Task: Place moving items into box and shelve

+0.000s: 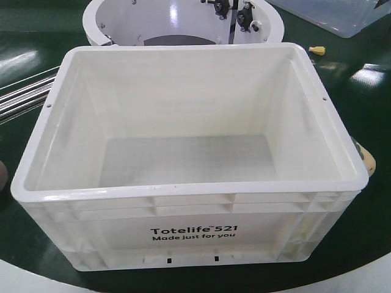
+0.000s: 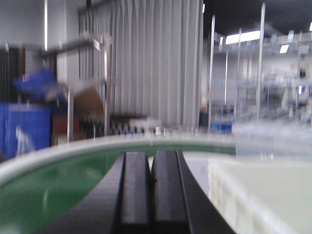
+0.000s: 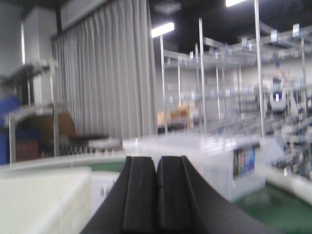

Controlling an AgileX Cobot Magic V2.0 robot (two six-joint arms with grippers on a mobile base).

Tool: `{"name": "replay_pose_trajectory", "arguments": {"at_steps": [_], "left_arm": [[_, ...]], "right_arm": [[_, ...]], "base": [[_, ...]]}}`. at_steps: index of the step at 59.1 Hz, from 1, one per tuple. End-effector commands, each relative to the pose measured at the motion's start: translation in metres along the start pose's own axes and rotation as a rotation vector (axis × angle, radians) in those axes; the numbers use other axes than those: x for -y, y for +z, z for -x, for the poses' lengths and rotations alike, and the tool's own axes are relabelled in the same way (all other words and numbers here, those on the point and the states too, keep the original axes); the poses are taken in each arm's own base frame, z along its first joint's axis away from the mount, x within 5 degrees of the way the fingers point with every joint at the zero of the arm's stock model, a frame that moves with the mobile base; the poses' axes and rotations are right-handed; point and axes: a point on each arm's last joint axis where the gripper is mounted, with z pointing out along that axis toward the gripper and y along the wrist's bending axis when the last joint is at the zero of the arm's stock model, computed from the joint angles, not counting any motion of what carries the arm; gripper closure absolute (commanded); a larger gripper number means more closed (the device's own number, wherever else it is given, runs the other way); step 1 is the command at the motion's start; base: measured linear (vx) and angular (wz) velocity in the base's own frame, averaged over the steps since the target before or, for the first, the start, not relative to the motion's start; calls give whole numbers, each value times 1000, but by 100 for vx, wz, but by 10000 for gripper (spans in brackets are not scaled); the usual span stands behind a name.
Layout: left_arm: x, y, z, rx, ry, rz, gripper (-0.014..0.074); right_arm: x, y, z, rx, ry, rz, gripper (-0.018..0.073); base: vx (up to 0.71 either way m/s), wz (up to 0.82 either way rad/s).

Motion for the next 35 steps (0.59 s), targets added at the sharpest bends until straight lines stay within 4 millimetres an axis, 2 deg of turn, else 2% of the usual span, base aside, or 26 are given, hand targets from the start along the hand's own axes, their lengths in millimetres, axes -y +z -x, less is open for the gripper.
{"name": "replay_pose_trajectory", "arguments": {"at_steps": [1,10,16,21,28,31,35], "left_arm": [[0,-6,53,225,-22,4,603],[2,-2,113,319,-22,-2,601],[3,20,147,331,-22,-1,600],[4,45,167,312,-22,-1,600],[4,84,172,244,-21,1,600],[4,102,163,189,-20,3,600],[4,117,151,120,-20,3,600]], "right_arm": [[-3,0,54,173,-9,9,566],[-7,12,120,232,-20,12,565],[-10,34,157,271,-74,14,564],[-12,61,182,305,-106,18,564],[-13,96,194,294,-122,21,564],[-13,113,188,250,-122,21,564],[-12,130,174,182,-121,21,564]], "base": [[0,0],[0,0],[0,0],[0,0],[0,0],[0,0],[0,0]]}}
